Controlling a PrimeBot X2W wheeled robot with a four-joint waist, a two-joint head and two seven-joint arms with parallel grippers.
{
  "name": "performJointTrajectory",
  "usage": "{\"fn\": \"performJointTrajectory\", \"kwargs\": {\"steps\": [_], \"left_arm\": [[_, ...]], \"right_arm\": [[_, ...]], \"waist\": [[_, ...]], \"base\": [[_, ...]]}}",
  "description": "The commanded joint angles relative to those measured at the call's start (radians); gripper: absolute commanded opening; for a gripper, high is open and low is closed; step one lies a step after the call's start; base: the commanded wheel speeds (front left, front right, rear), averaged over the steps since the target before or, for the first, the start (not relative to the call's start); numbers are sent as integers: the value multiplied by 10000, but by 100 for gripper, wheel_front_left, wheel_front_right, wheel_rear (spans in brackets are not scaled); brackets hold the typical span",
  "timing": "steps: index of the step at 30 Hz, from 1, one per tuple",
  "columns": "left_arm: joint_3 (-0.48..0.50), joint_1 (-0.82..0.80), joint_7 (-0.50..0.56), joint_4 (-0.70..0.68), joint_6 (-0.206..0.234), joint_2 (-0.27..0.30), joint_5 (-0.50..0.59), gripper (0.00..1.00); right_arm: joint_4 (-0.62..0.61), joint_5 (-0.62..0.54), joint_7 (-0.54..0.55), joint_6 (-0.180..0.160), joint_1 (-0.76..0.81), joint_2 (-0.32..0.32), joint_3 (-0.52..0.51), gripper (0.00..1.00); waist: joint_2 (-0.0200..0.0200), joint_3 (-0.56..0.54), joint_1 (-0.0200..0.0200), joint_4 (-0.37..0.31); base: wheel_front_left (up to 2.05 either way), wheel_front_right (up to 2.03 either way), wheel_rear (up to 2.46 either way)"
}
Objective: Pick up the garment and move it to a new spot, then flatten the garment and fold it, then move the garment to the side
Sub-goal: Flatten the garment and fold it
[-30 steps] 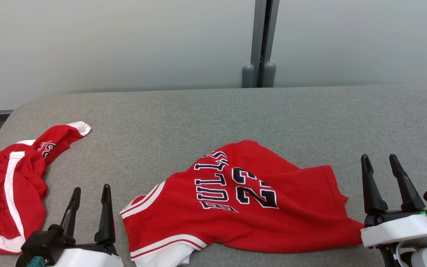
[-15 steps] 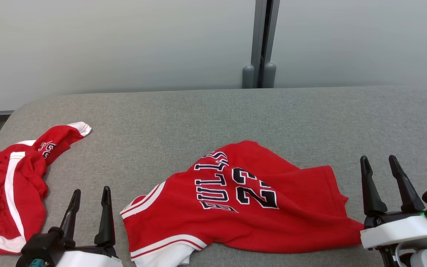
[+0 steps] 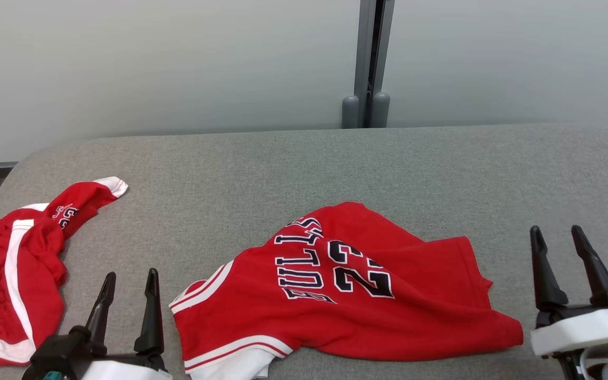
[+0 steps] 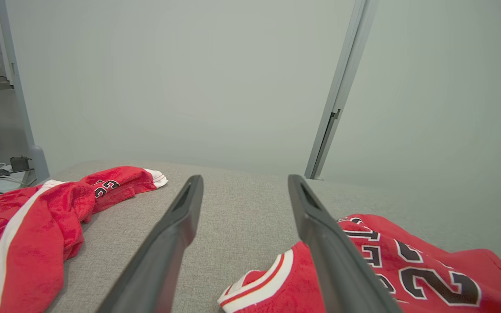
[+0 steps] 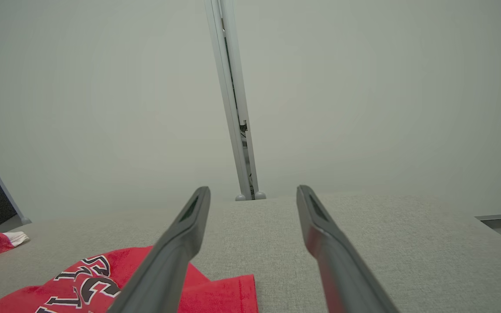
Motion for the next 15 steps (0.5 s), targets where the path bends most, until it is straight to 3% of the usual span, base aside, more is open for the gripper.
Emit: {"fn": "performJointTrajectory", "kwargs": {"steps": [1,8,15], "left_arm": [[25,177,91,-103,-45,116,23,100],[-69,735,1099,-827,-85,292,-245,100],[-496,1559,3348,-1527,-371,673,-849,100]], "right_arm": [[116,25,-53,5,138,-199,-64,100],[649,713,1303,3,501,-961,353,100],[1060,1856,2834,3,897,-1403,993,100]], "waist": [[0,-16,0,1],[0,-6,0,38],[0,190,0,100]], "base": [[0,0,0],[0,0,0],[0,0,0]]}}
